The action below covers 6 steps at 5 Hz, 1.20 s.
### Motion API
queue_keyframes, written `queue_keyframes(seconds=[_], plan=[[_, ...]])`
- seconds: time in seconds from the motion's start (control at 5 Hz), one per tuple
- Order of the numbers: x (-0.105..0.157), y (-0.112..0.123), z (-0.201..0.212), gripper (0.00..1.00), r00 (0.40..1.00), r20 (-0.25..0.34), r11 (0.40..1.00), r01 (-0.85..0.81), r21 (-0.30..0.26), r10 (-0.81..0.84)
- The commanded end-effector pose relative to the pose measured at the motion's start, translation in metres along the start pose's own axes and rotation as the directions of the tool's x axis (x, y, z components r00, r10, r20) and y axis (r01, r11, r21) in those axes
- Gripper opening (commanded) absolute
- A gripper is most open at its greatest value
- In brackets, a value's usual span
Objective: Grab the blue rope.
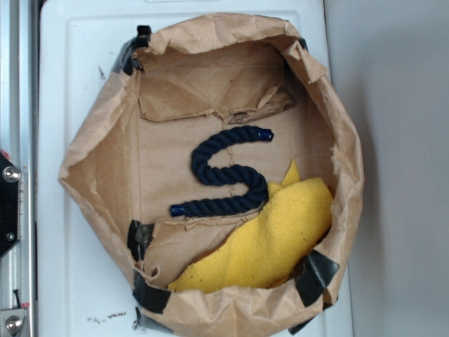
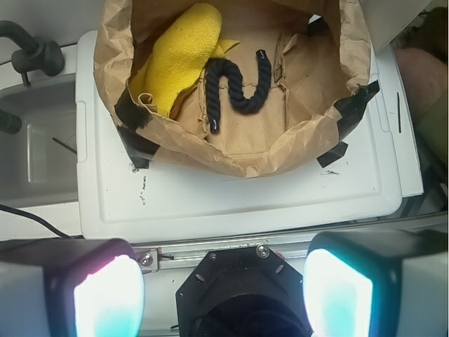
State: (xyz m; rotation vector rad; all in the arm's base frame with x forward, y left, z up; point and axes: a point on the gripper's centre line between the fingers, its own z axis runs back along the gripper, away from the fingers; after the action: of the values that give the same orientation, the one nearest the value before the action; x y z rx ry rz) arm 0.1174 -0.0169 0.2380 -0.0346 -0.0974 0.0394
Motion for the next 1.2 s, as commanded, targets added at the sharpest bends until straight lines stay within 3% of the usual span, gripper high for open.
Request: queue_keyframes(seconds=[0.0,0.2,0.4,1.0], plan=[[0.0,0.0,0.0,1.0,1.0,0.0,1.0,0.0,0.0,0.0],[0.039,0.009,0.005,1.0,0.995,-0.01,0.992,-0.104,-0.066,0.104],[0.061,0.014,-0.014,1.0,0.989,0.009,0.987,-0.146,-0.067,0.147],[0.106,0.039,-0.083,1.0,0.964,0.129,0.972,-0.235,-0.004,0.233]])
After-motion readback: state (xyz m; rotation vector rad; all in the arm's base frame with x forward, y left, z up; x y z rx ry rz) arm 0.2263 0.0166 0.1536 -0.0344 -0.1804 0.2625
